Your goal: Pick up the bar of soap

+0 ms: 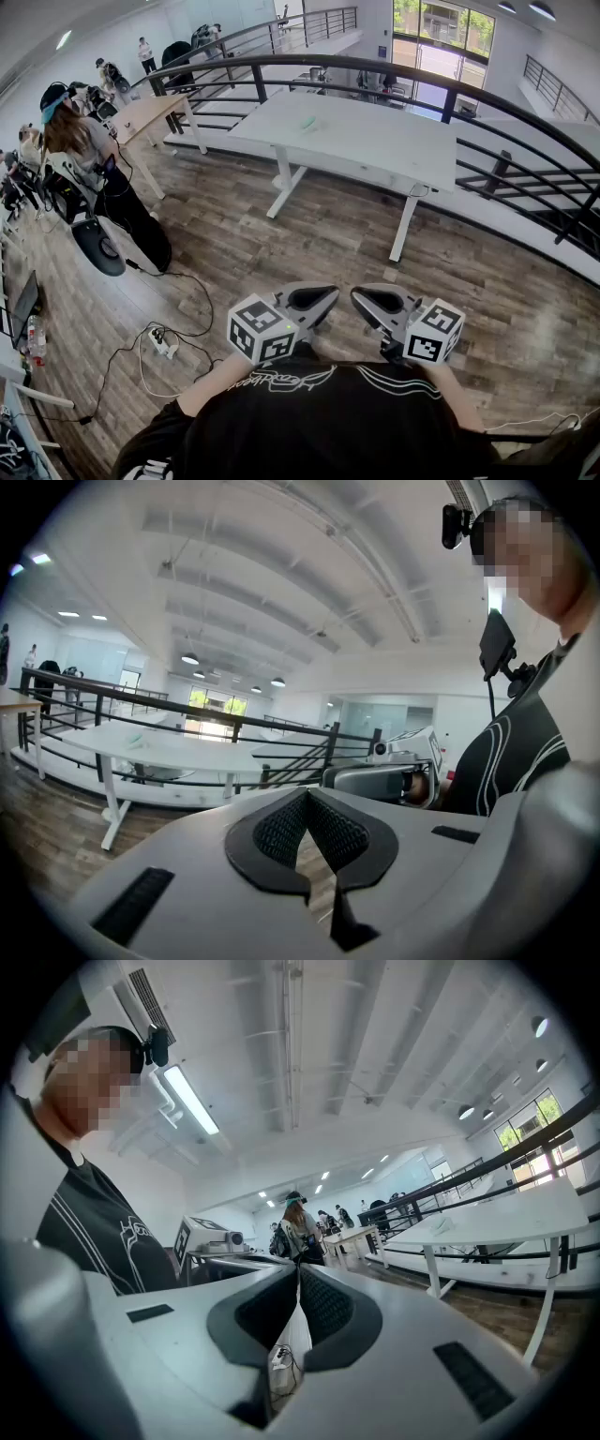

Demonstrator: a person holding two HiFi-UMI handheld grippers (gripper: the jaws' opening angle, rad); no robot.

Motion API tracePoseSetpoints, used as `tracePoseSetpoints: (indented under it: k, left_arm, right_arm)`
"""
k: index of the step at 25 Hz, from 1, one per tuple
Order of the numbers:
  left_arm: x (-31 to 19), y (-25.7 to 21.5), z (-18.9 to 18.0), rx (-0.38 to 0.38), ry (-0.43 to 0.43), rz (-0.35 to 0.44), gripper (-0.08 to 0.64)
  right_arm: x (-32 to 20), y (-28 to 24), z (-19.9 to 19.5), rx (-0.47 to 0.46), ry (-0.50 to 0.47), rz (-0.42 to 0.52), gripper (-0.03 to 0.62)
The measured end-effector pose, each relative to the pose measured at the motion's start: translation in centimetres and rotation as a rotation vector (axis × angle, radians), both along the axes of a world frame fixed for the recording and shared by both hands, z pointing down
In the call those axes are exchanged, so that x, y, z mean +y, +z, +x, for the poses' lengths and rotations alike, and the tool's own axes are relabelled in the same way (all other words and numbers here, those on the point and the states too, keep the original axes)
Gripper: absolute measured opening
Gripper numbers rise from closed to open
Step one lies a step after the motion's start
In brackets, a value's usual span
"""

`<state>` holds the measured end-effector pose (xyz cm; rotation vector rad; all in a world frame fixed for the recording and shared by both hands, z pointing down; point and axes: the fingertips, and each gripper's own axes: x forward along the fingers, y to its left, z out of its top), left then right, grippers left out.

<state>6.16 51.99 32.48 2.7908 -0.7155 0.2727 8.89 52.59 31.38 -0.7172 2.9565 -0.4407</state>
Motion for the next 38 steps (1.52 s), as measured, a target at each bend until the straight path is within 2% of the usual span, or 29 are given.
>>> tracePoseSetpoints:
  k: [10,15,22,30,38]
  left_arm:
    - [1.1,0.1,0.3,0.008,-0.004,-0.002,0.009]
    - [1.0,0.1,-0.5,0.013,-0.026,-0.016,0.009]
    - [-0.2,0.7,-1.3,0.030,-0.044,-0.036,0.009]
    - [-2.9,1.4,-1.3,0.040,-0.044,-0.043,0.008]
    - [-8.2,2.3,-2.4,0.071,-0.059,-0.061,0.008]
  right_arm:
    - [1.0,0.1,0.2,0.001,-0.007,-0.005,0.017]
    - [0.8,0.1,-0.8,-0.058,-0.042,-0.045,0.017]
    - [0.1,0.8,-1.0,-0.084,-0.054,-0.077,0.018]
    - [-2.9,1.6,-1.1,-0.122,-0.050,-0.124,0.018]
    - [-8.8,2.8,-1.6,-0.125,-0.030,-0.173,0.018]
